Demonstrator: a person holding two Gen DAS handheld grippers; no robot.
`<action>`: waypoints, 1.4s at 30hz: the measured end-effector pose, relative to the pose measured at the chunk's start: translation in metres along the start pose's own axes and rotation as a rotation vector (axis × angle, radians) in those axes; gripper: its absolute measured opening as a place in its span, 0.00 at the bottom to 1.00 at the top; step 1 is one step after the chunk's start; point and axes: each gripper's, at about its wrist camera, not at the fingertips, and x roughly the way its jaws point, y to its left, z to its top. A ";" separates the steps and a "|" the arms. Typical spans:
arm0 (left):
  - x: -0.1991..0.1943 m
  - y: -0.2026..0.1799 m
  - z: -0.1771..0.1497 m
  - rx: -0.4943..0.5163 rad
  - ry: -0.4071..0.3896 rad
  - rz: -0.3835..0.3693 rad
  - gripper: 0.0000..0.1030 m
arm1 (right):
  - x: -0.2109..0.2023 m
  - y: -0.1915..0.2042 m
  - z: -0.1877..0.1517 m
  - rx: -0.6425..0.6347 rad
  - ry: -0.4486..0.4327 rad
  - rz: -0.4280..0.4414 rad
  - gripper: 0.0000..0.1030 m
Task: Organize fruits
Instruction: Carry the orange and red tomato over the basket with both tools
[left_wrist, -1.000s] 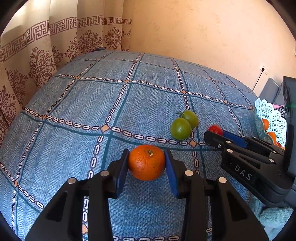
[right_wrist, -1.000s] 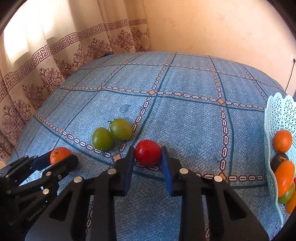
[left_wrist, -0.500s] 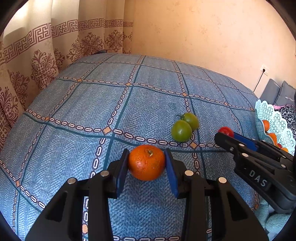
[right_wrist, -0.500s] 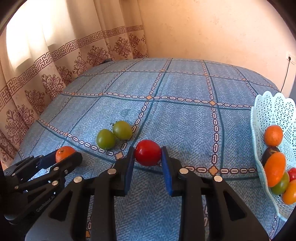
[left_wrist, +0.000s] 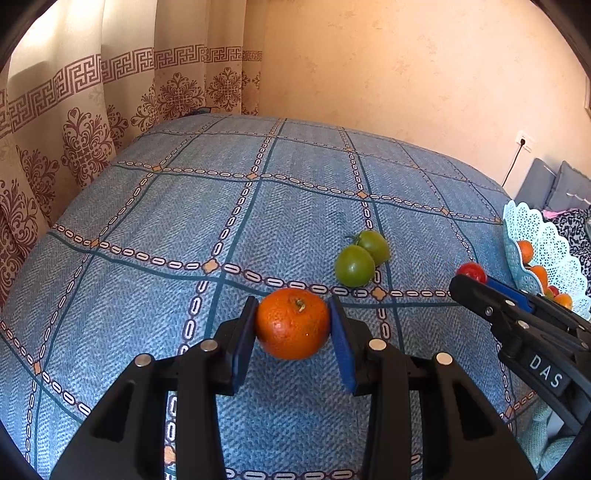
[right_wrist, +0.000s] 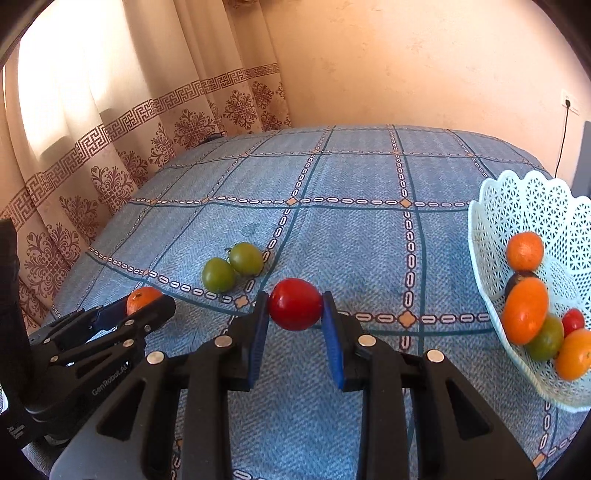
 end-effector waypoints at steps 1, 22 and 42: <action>0.000 -0.001 0.000 0.004 -0.001 0.000 0.38 | -0.002 -0.001 -0.001 0.002 -0.003 0.000 0.29; -0.027 -0.035 0.001 0.076 -0.019 -0.052 0.38 | -0.047 -0.028 -0.011 0.081 -0.078 -0.010 0.29; -0.039 -0.081 0.013 0.142 -0.011 -0.145 0.38 | -0.093 -0.077 -0.014 0.187 -0.191 -0.070 0.29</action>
